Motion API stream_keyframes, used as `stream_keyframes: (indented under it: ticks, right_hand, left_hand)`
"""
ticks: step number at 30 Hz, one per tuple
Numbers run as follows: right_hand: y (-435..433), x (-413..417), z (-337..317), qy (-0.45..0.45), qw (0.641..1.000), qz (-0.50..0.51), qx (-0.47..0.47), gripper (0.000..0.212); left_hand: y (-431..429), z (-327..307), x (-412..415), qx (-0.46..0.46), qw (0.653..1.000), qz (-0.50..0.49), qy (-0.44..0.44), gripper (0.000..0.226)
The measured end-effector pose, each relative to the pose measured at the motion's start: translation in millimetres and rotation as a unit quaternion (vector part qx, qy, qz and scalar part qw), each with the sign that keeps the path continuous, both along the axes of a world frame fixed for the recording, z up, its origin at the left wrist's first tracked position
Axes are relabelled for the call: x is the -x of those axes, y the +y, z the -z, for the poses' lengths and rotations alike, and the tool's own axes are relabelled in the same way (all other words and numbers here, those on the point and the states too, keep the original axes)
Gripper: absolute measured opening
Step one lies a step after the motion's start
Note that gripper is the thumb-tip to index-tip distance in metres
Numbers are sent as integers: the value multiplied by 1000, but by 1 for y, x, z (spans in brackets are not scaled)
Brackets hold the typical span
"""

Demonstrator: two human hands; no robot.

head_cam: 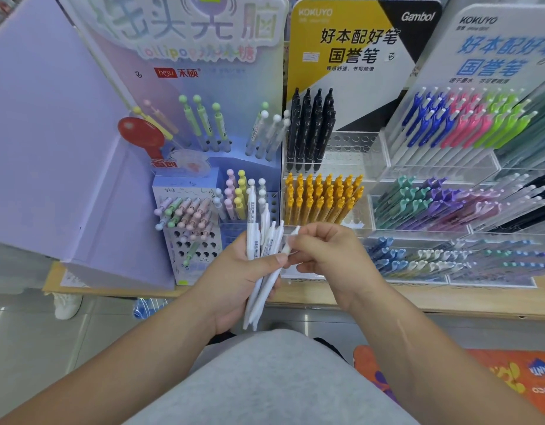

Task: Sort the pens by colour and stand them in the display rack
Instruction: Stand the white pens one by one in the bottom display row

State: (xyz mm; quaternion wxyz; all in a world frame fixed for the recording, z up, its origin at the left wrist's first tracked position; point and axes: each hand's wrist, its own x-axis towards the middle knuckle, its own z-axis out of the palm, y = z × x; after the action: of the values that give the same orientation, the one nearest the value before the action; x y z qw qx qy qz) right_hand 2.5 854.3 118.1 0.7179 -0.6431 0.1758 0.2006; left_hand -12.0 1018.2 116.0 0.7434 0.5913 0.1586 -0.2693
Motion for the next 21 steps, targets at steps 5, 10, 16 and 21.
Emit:
stream_keyframes:
  ticks: [5,10,16,21]
  right_hand:
    - [-33,-9,-6,-29,993,104,-42,13]
    - [-64,-13,5,-119,978,125,120,13]
    - [-52,-4,36,-231,939,41,251,20]
    - [-43,-1,62,-283,899,-37,331,18]
  left_hand:
    - [2,0,-4,17,999,-17,24,23]
    - [7,-1,-6,32,998,-47,35,25]
    - [10,1,-7,16,997,-60,41,33]
    - [12,-1,-7,6,997,-70,36,33]
